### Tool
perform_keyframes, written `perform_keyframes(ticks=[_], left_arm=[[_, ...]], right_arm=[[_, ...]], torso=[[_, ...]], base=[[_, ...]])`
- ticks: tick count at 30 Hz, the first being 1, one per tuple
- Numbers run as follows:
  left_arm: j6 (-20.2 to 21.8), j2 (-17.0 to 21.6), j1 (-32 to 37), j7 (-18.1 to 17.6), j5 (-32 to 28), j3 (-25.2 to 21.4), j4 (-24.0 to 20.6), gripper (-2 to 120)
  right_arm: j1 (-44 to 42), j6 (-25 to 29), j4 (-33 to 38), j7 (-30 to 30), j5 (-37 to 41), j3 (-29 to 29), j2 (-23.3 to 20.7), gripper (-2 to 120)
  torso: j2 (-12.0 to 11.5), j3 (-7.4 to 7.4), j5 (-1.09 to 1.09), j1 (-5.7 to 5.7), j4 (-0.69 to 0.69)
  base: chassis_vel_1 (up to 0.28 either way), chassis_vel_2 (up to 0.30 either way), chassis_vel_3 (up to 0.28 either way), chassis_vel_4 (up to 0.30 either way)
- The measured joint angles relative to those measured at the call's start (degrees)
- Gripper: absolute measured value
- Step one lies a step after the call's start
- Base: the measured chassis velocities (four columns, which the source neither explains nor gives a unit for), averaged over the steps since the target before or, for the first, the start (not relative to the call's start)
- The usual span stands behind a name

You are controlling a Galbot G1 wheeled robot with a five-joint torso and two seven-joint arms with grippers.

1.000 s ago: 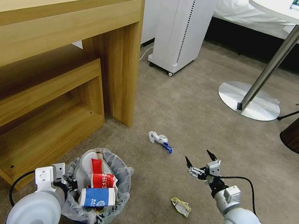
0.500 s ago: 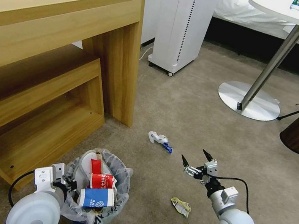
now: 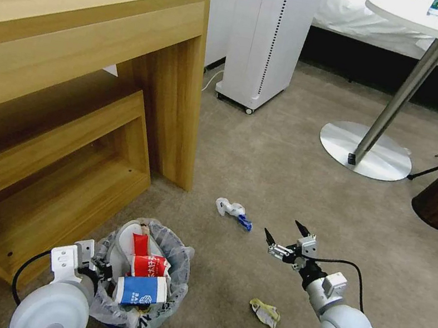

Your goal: Pick up the trash bin and place the garbage on the floor into it.

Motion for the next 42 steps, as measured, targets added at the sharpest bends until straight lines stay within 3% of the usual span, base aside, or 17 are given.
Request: perform_keyframes(ticks=[8, 22, 26, 29, 31, 32, 35, 42], left_arm=[[0.0, -0.32, -0.11, 0.01, 0.08, -0.02, 0.46, 0], [0.02, -0.9, 2.11, -0.03, 1.31, -1.64, -0.02, 0], [0.0, -0.85, 2.58, -0.02, 1.52, -2.0, -0.05, 0], [-0.03, -0.85, 2.54, -0.08, 1.55, -2.0, -0.02, 0], [-0.04, -0.9, 2.58, -0.24, 1.61, -2.0, 0.03, 0], [-0.04, -0.9, 2.58, -0.24, 1.61, -2.0, 0.03, 0], [-0.04, -0.72, 2.92, -0.32, 1.7, -2.22, 0.03, 0], [-0.04, -0.42, 2.79, -0.56, 1.91, -1.97, 0.58, 0]], right_arm=[[0.53, 0.32, -0.48, -0.64, -1.46, -2.04, -0.71, 100], [-2.05, -0.94, -1.1, -3.99, 0.24, -10.82, -11.72, 100], [-1.54, -2.17, 0.76, -7.58, 2.7, -10.86, -15.73, 100], [-0.74, -2.35, 2.04, -12.68, 3.21, -10.8, -19.01, 100], [0.55, -0.77, 0.49, -20.14, 1.84, -10.42, -21.66, 100], [0.55, -0.77, 0.49, -20.14, 1.84, -10.42, -21.66, 100], [2.35, 3.2, -5.29, -27.4, -2.54, -10.18, -22.76, 100], [5.09, 6.5, -15.52, -33.06, -7.22, -11.54, -22.12, 100]], torso=[[0.0, 0.01, 0.01, 0.01, 0.0], [0.0, -0.01, 0.01, 0.0, -0.01], [0.0, 0.0, 0.0, -0.01, 0.0], [0.0, 0.0, 0.01, -0.01, 0.0], [0.0, 0.0, -0.02, -0.01, 0.0], [0.0, 0.0, -0.02, -0.01, 0.0], [0.0, 0.0, 0.02, -0.01, 0.0], [0.0, 0.0, 0.01, -0.01, 0.0]], base=[[-0.062, 0.046, 0.068, -0.059], [0.0, 0.0, 0.0, 0.0], [0.0, 0.0, 0.0, 0.0], [0.0, 0.0, 0.0, 0.0], [0.0, 0.0, 0.0, 0.0], [0.0, 0.0, 0.0, 0.0], [0.0, 0.0, 0.0, 0.0], [0.0, 0.0, 0.0, 0.0]])
